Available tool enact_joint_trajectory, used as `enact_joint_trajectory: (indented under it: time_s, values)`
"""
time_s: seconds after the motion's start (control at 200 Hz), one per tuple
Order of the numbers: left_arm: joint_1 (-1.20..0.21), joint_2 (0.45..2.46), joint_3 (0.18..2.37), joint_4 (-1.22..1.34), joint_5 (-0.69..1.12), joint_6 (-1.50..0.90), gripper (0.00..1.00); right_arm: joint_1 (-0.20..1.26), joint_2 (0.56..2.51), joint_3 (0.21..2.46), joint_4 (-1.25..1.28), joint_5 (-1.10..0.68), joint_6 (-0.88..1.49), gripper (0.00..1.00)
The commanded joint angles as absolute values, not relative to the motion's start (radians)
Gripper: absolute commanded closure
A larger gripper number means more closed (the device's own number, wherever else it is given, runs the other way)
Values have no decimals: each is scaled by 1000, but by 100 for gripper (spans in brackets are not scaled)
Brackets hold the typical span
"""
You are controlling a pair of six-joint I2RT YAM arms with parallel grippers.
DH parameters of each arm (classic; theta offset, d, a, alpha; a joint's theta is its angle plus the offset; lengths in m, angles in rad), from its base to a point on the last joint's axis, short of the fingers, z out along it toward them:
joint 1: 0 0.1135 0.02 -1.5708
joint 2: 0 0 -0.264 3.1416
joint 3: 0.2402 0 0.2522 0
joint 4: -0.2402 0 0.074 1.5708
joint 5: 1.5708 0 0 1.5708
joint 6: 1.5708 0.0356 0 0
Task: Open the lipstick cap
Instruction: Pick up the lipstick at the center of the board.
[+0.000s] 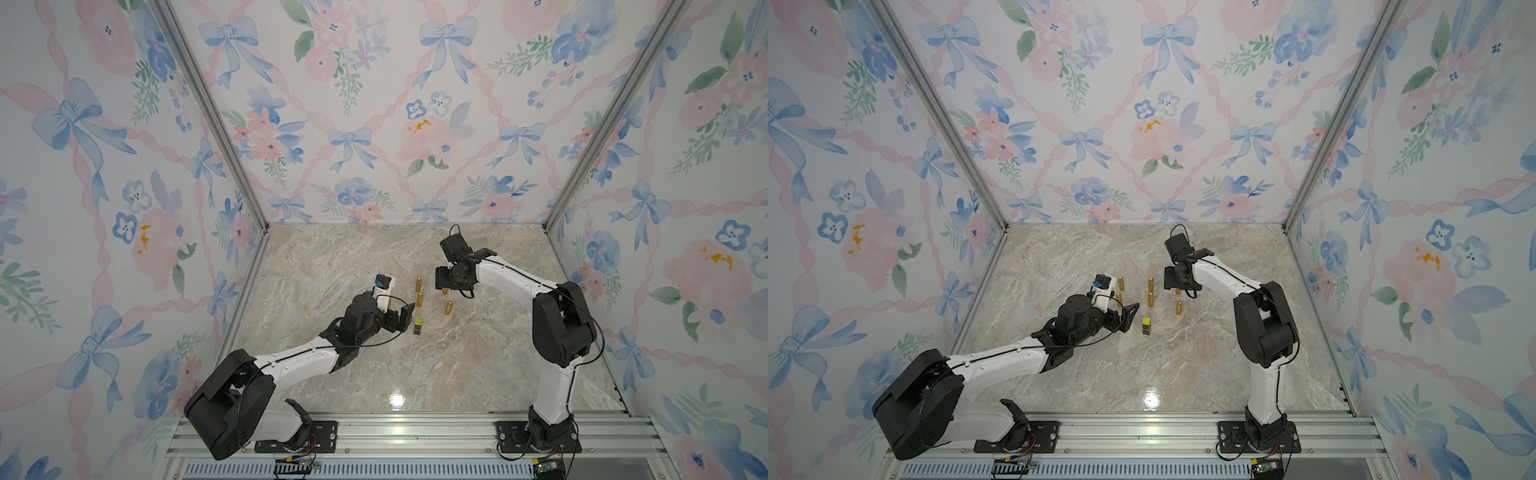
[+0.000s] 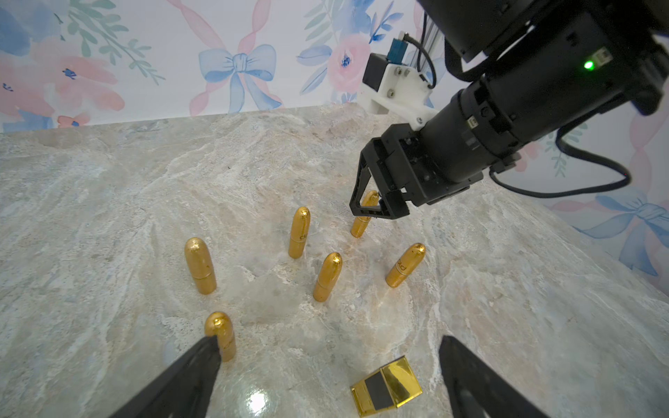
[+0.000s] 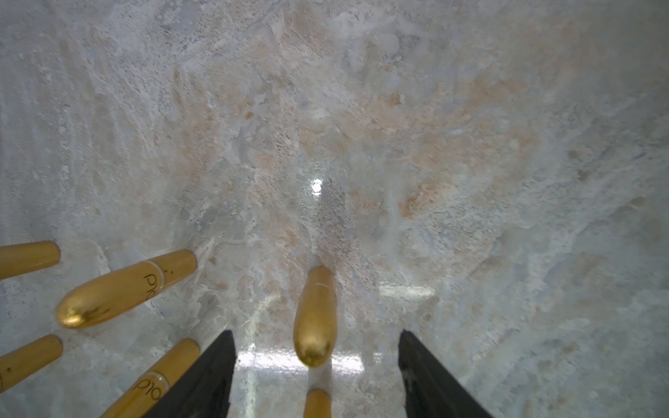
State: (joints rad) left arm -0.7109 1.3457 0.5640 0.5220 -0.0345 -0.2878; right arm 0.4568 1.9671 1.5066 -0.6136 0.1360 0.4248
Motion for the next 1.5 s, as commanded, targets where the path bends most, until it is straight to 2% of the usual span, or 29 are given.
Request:
enact_joint_trajectory:
  time_s: [0.0,0.44,0.555,0.725,1.015,1.495]
  values:
    - [-720,1366,598,523,-11,-262,2,443,1999,1538,-627,135,399,35]
    - [-727,1393,610,522,-47,-264,2,458,2077,1591,-640,138,357,51]
    - [-729,1394,612,523,-50,-264,2,458,2086,1592,-638,137,356,59]
    - [-729,1396,616,522,-59,-264,2,459,2094,1591,-637,138,352,61]
    - [-731,1394,615,520,-67,-264,2,458,2106,1590,-635,144,347,73]
    - [-730,1380,617,521,-71,-248,2,459,2036,1595,-656,145,316,81]
